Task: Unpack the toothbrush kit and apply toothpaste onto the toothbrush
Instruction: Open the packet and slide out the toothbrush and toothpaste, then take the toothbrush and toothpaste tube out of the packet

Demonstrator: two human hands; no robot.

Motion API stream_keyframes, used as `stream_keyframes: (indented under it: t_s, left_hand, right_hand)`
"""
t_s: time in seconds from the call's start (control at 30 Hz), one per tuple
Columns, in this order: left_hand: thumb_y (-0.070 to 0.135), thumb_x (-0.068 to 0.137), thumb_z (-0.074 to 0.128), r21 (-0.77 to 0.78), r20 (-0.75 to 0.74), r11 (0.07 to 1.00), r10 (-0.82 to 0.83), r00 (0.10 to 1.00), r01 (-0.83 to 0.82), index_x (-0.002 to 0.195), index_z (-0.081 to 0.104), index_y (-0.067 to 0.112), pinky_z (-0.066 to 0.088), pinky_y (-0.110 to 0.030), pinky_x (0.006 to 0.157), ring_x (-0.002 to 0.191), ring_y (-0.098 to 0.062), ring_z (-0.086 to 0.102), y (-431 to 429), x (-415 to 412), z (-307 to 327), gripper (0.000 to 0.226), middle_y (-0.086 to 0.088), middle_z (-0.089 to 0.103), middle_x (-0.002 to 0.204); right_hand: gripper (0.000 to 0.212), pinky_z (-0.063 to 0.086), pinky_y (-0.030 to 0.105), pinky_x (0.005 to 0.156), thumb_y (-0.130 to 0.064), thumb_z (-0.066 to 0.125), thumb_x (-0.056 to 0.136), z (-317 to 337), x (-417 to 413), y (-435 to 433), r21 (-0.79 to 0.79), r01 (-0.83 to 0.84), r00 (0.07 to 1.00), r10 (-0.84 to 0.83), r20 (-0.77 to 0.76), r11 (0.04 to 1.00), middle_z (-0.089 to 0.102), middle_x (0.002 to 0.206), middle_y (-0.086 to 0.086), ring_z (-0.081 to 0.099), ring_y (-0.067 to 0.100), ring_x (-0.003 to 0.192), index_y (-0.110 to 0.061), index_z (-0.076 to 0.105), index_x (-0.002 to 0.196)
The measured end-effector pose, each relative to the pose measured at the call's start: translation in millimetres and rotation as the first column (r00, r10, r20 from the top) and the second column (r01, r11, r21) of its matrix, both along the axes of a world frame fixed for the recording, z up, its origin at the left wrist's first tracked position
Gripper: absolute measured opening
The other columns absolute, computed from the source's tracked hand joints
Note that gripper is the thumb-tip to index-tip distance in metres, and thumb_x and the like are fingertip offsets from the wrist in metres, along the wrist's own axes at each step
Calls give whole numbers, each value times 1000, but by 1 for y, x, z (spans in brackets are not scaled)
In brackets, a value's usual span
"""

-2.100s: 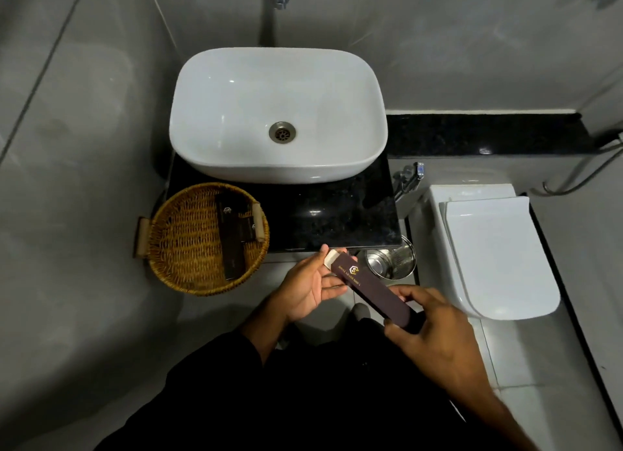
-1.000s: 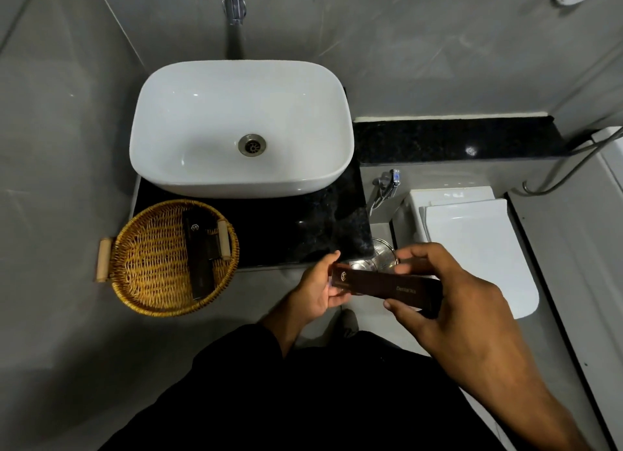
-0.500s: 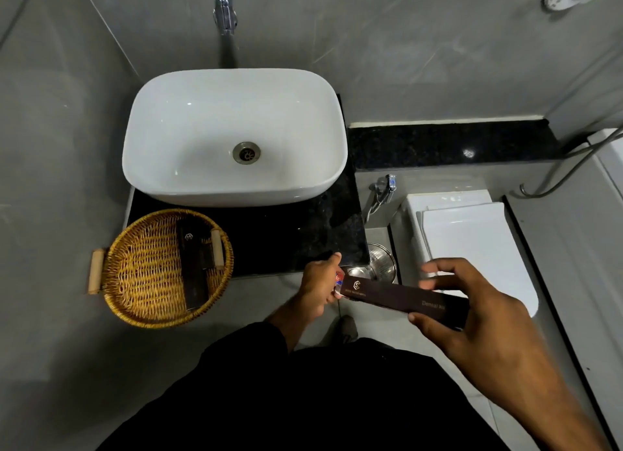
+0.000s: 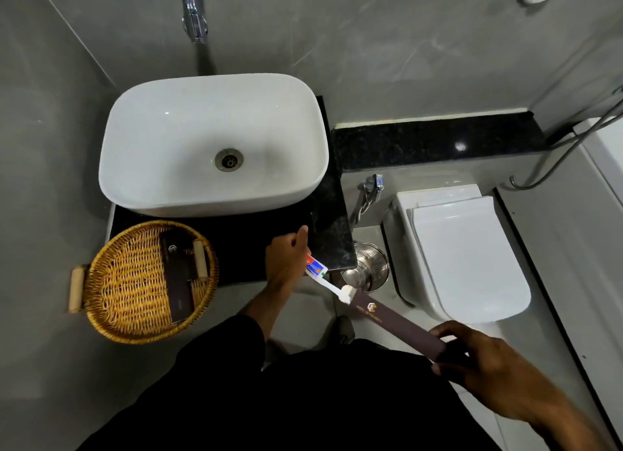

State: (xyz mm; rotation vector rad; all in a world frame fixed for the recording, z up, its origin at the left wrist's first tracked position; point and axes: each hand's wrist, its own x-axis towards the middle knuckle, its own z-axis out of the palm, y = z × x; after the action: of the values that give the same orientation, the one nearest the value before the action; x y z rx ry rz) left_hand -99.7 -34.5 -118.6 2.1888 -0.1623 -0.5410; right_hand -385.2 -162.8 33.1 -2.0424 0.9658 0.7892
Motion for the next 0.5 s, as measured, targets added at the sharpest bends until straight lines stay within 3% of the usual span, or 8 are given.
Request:
stream_keyframes:
  t_s: [0.1,0.23,0.33,0.5]
  left_hand:
    - [42,98,52,14,45,1000,-5,999,5,44,54,21,39,-23,57,49,-13,59,0,8,3,58,10,54,43]
    - [43,98,51,-14,49,998,61,997,-61,51,59,21,38,-17,48,44,-1,57,-4,11,7,53,8,59,47]
    - [42,99,50,-40,29,985,167,985,-166,59,65,16,41,-20,50,51,-6,61,-2,18,7,49,5,63,54]
    - [45,98,50,8,41,980,198,979,-198,55,62,20,41,-25,52,51,-10,60,6,32,9,51,3,63,53]
  right_hand:
    - [24,51,25,77,-23,71,92,-36,-11,-12,64,116,992,-118,35,991,79,89,-11,70,11,81,-36,57,106]
    - [29,50,38,70,-6,68,93,-100,-21,-21,214,266,957,-284,57,940,74,97,8,64,21,71,-21,52,112]
    - [36,52,48,75,-1,67,93,-138,-33,-29,311,369,917,-397,29,876,68,105,22,65,32,79,-13,46,119]
    - [39,58,49,77,-8,73,89,-176,-44,-38,332,576,794,-608,-8,747,72,105,18,72,31,78,-17,46,115]
